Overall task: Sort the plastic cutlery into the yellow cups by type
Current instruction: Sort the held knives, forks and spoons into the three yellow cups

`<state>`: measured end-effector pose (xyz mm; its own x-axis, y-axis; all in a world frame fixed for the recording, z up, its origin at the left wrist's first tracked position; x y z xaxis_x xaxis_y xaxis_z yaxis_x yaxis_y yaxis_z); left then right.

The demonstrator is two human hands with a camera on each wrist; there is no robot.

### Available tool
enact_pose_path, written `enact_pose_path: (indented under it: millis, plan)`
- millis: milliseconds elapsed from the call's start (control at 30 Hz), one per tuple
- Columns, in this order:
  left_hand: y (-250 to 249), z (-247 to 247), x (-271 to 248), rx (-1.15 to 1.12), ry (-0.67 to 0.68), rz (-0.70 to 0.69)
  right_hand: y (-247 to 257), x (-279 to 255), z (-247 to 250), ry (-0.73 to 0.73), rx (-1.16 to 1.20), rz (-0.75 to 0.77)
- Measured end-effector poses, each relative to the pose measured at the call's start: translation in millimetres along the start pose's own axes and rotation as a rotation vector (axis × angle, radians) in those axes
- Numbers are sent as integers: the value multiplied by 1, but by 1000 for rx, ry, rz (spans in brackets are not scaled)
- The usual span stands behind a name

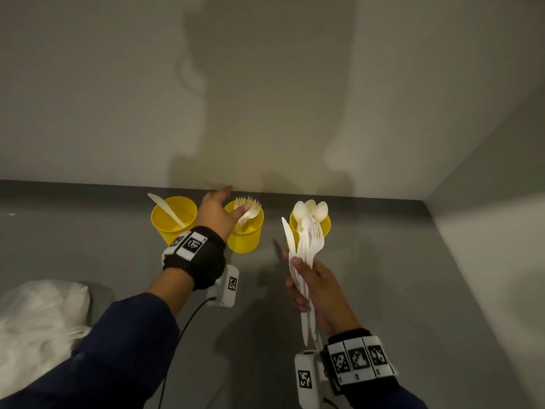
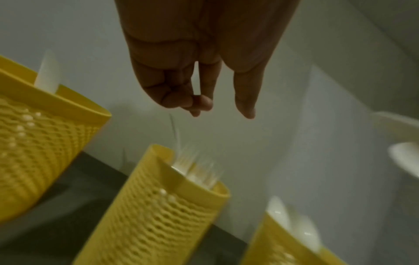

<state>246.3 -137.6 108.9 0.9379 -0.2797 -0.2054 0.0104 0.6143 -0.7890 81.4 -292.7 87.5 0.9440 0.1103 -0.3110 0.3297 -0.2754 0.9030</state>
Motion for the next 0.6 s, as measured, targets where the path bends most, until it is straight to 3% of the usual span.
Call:
enact_pose_path:
  millis: [67,267,467,600]
  plan:
    - [-6,-13,-17,-71,11,-69,2,-1,1,-29,-9,24]
    - [-18,-69,-66,-371,245,-110,4,-9,2,-52,-79,79]
    - [-24,-92,-79,-477,283,-93,1,-14,6,-36,-131,97]
    - [-26,-85,-84,-450,212,-85,-3,-12,5,6,-83,80]
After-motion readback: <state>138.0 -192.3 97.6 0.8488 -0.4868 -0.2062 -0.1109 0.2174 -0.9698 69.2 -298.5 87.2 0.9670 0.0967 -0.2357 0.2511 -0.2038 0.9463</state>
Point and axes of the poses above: each hand's wrist, its own x-axis towards the middle knuckle, its own z-axis out of the back of the hand, y = z × x, the point moved 4 cm from there along x, towards the middle knuckle, and after that the axes turned 15 degrees about y, right-handed, at the moved point
